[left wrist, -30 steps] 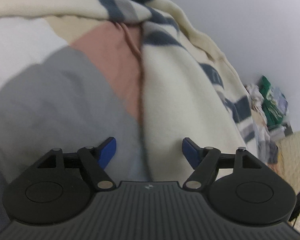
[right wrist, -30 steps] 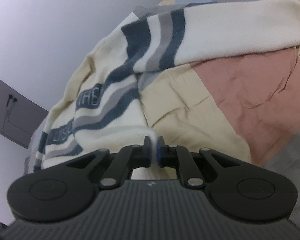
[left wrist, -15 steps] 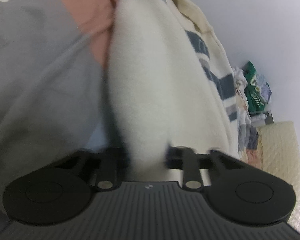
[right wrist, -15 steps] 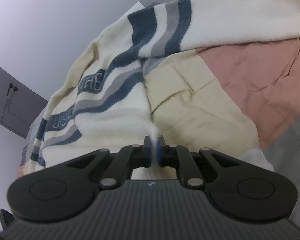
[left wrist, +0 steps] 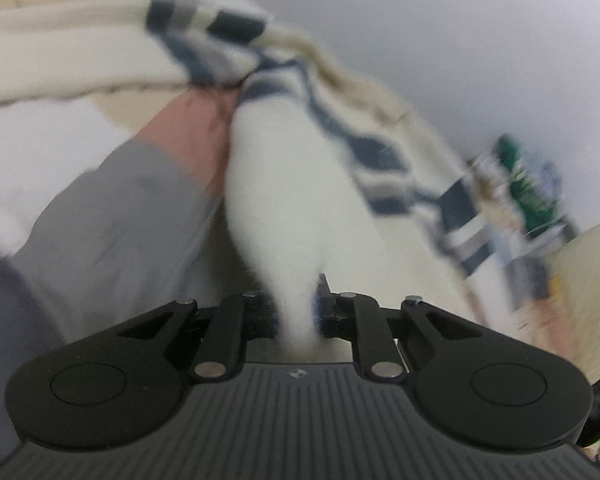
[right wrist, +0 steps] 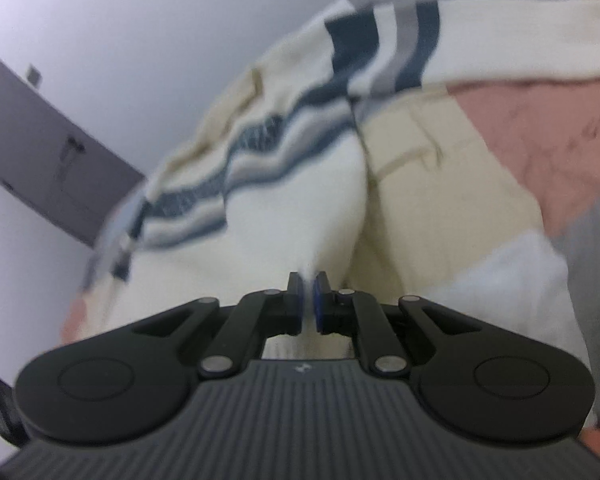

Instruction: Fold large clothes

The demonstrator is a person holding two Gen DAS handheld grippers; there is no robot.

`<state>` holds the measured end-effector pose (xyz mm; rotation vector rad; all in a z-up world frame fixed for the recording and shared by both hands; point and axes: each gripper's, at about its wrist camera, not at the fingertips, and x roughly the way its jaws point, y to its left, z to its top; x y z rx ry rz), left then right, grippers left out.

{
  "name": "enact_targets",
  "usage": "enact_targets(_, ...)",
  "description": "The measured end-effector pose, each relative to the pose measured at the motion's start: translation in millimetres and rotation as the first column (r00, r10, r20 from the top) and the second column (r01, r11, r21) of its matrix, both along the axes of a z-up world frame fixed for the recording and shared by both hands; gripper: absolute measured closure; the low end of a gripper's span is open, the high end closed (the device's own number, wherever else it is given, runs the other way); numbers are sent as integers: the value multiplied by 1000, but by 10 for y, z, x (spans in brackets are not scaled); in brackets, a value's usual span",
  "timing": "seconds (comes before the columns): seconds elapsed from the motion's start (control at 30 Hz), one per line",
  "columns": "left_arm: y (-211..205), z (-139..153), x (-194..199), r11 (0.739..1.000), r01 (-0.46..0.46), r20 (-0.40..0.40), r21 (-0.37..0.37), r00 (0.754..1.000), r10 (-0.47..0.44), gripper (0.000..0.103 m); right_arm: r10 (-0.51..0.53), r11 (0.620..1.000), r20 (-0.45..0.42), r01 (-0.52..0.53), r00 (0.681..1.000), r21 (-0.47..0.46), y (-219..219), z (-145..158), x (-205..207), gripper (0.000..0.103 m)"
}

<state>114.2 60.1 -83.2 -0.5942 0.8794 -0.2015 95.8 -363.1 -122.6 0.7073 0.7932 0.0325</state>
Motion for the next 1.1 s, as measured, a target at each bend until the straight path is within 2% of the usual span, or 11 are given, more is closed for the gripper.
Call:
enact_targets(0.13, -65, -204, 77, 998, 10, -81, 55, 997, -5, 85, 7, 998, -84, -12, 996, -57, 80, -126, 79, 94)
enact_targets(0.23, -73, -246, 99, 998, 13, -85, 55, 996, -8, 83, -13, 999, -87, 9, 996, -38, 50, -170, 96, 91)
enact_targets(0.33, -39, -181, 67, 998, -15, -55, 67, 998, 19, 58, -35, 999, -66, 34, 997, -16, -1, -150, 35, 85)
enact_targets(0.37, -38, -132, 53, 995, -41, -40, 89, 998, 45, 40, -54, 998, -60, 52, 997, -32, -18, -116, 26, 74)
enact_targets(0.4, -30, -76, 20, 990, -74, -13, 117, 997, 76, 35, -80, 996, -48, 77, 996, -52, -36, -75, 9, 54)
enact_targets(0.47, -9, 16, -11, 984, -110, 39, 141, 994, 106, 35, -118, 990, -4, 117, 993, -76, -69, -1, -23, 25)
enact_targets(0.57, -13, 156, 8, 983, -121, 110, 139, 988, 106, 34, -112, 983, 69, 120, 991, -141, -37, 150, 2, 24)
enact_targets(0.63, -82, 259, 63, 975, -131, 163, 178, 981, 102, 33, -78, 974, 121, 102, 990, -203, 22, 281, 108, 24)
enact_targets(0.83, -349, 418, 360, 960, -64, 309, 272, 951, -25, 31, 83, 948, 234, -4, 969, -318, 335, 552, 724, 25)
enact_targets(0.97, -437, 298, 581, 932, -18, 311, 363, 945, -103, 31, 173, 938, 226, -91, 958, -334, 566, 527, 1410, 28)
enact_targets(1.1, -296, 143, 802, 950, -23, 281, 313, 957, -69, 31, 213, 943, 219, -142, 952, -302, 888, 396, 2205, 39)
